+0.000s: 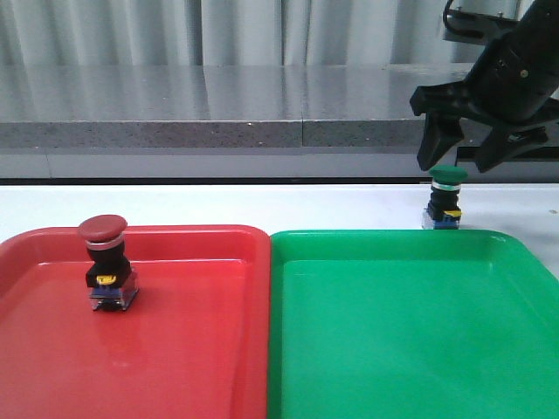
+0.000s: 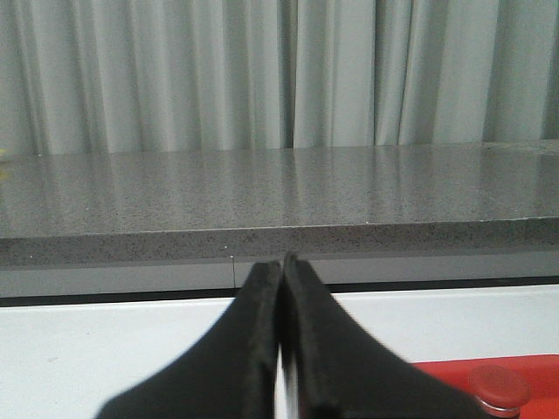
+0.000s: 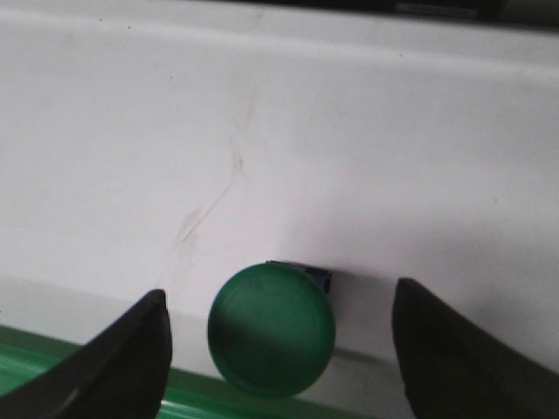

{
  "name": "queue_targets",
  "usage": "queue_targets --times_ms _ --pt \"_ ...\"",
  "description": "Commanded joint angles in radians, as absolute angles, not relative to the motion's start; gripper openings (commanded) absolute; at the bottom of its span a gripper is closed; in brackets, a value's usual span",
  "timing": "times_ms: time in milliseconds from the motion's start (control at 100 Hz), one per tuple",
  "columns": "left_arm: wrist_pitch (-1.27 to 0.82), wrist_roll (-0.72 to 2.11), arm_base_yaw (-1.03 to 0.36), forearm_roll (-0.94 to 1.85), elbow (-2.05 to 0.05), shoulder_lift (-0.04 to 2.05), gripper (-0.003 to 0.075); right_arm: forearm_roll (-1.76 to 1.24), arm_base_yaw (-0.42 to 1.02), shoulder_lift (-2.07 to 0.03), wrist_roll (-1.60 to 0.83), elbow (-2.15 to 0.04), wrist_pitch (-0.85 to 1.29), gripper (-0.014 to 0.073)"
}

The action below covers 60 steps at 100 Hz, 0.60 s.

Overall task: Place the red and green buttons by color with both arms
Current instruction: 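Lower the right gripper over the green-capped button, then close the right gripper on the green button and lift it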

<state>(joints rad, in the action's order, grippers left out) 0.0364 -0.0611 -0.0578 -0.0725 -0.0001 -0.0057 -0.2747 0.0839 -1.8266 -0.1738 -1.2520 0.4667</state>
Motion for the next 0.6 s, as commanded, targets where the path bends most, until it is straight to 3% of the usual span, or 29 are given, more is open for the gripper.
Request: queue_targets --times_ms 0,300,490,590 --pt "0.116 -0.064 -0.058 -0.064 0.042 -0.035 -0.0019 -0.272 0.083 -1.803 -0.191 -1.286 0.401 0.0528" --pt "0.116 -0.064 -0.058 -0.064 0.042 -0.035 -0.0019 -0.272 0.083 -1.824 -0.191 -1.286 0.390 0.0515" --pt "0.116 -0.064 -0.058 -0.064 0.042 -0.035 -0.0019 -0.273 0.083 -1.824 -0.191 -1.286 0.410 0.0302" --pt "0.116 -0.064 -0.058 -0.064 0.042 -0.035 -0.0019 -0.273 0.083 -1.824 -0.191 -1.286 0.416 0.0267"
